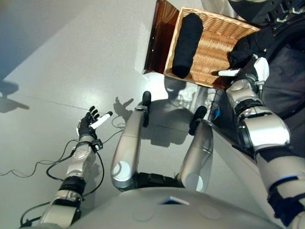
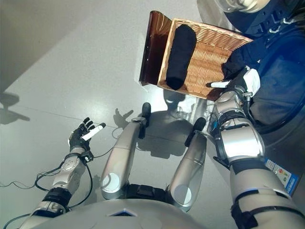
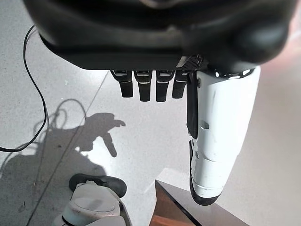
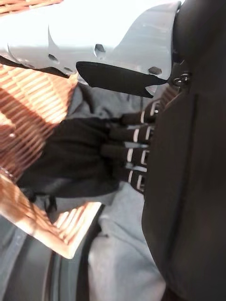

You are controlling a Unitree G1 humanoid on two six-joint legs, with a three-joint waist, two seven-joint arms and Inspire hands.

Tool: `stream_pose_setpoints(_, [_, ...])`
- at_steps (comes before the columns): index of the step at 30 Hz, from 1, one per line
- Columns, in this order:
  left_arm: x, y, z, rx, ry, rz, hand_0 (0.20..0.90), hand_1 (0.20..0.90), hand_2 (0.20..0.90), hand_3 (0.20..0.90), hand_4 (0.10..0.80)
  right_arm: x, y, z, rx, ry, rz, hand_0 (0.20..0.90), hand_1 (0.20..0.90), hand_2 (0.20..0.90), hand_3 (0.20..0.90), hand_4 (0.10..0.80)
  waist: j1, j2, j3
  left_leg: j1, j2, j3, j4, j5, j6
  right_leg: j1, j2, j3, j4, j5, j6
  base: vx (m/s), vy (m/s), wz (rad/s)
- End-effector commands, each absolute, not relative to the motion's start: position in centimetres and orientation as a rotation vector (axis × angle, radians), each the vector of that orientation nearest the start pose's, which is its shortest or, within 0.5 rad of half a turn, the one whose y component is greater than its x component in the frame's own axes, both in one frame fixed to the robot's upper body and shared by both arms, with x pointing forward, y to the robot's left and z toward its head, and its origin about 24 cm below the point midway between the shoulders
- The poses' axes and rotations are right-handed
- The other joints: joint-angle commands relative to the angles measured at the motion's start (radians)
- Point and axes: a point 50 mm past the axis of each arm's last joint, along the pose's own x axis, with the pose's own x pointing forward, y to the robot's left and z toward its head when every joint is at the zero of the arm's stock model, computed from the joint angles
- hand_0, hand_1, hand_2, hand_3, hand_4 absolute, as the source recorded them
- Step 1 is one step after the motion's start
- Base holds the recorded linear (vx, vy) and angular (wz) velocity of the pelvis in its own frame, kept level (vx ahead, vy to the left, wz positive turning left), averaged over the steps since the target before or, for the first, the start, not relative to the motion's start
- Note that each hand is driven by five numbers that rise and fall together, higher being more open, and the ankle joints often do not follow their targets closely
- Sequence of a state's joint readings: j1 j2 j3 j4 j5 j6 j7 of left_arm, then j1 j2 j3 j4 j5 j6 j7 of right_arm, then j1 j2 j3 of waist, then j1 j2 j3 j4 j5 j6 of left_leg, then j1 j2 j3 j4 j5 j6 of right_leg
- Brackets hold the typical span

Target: Pick up the clothes and place them into the washing machine

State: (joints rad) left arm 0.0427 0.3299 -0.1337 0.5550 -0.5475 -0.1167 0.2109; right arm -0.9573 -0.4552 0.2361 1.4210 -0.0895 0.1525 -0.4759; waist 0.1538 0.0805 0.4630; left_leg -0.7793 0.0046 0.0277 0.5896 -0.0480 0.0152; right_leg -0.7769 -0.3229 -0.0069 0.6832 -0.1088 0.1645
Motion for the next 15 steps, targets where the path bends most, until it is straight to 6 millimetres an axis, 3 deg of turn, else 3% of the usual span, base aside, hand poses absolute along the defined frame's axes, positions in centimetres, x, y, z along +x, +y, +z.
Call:
stream_pose_setpoints(1, [19.3, 26.1, -6.0, -0.039, 0.446, 0.388, 0.9, 0.9, 0.9, 0.9, 0.8, 36.2, -32.0, 10.4, -0.879, 0.42, -0.681, 0.48, 0.48, 0.48, 0.48, 0.5, 0.012, 0.011, -0.018, -0.027, -0.003, 0.015, 0.055, -0.081, -0.026, -0.042, 0.023, -0.014, 0.036, -0.008, -0.065, -0.002, -0.021, 0.04])
stream_pose_setpoints(2, [19.3, 26.3, -6.0, -0.037, 0.446, 0.391, 0.9, 0.9, 0.9, 0.9, 0.8, 36.2, -31.9, 10.3, -0.879, 0.425, -0.668, 0.299, 0.299, 0.299, 0.299, 0.371, 0.012, 0.01, -0.018, -0.035, -0.002, 0.016, 0.076, -0.088, -0.026, -0.049, 0.024, -0.01, 0.053, -0.013, -0.067, -0.003, -0.017, 0.05])
stream_pose_setpoints(3, [19.2, 26.3, -6.1, -0.037, 0.449, 0.39, 0.9, 0.9, 0.9, 0.9, 0.8, 36.2, -31.9, 10.1, -0.878, 0.432, -0.658, 0.299, 0.299, 0.299, 0.299, 0.371, 0.013, 0.01, -0.019, -0.041, -0.001, 0.018, 0.088, -0.093, -0.026, -0.055, 0.024, -0.01, 0.066, -0.019, -0.069, -0.012, -0.011, 0.05])
stream_pose_setpoints(4, [19.2, 26.4, -6.0, -0.039, 0.448, 0.391, 0.9, 0.9, 0.9, 0.9, 0.8, 36.2, -31.8, 10.1, -0.876, 0.433, -0.651, 0.2, 0.2, 0.2, 0.2, 0.3, 0.014, 0.01, -0.019, -0.047, 0.001, 0.017, 0.099, -0.098, -0.027, -0.06, 0.024, -0.009, 0.074, -0.025, -0.069, -0.01, -0.003, 0.03])
stream_pose_setpoints(15, [18.9, 27.2, -5.7, -0.038, 0.44, 0.401, 0.9, 0.9, 0.9, 0.9, 0.8, 36.5, -31.5, 10.2, -0.836, 0.413, -0.62, 0.2, 0.2, 0.2, 0.2, 0.3, 0.015, 0.002, -0.022, -0.072, 0.007, 0.02, 0.176, -0.136, -0.021, -0.091, 0.024, 0.004, 0.14, -0.056, -0.077, -0.002, 0.002, -0.01])
